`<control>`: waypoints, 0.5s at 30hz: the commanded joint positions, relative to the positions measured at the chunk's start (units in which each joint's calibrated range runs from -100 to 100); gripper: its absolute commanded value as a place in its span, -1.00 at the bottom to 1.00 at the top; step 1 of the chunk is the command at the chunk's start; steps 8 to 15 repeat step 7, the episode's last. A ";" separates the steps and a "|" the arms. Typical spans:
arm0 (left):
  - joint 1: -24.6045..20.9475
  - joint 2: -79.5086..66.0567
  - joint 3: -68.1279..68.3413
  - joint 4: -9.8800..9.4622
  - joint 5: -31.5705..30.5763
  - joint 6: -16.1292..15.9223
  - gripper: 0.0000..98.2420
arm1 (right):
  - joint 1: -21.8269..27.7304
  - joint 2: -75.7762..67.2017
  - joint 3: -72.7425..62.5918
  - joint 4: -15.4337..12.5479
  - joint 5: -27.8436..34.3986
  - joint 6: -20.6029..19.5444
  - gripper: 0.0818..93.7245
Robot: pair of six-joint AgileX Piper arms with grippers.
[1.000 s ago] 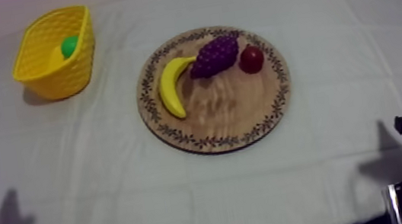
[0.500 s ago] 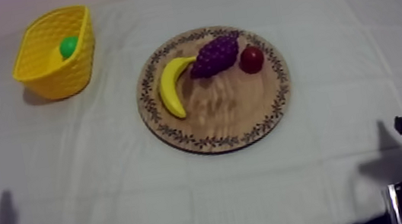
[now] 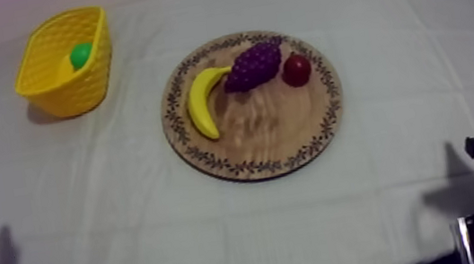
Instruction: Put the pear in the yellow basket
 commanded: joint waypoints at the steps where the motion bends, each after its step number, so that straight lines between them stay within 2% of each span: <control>1: 0.26 -0.04 0.04 0.02 0.00 0.01 -1.00 | 0.00 0.01 0.03 -0.01 0.02 -0.02 -0.99; 6: 1.78 -0.04 0.04 0.05 0.00 -0.03 -1.00 | 0.00 0.01 0.03 -0.01 0.02 -0.02 -0.99; 15: 1.86 -0.04 0.04 0.06 0.00 -0.04 -1.00 | 0.00 0.01 0.03 -0.01 0.02 -0.02 -0.99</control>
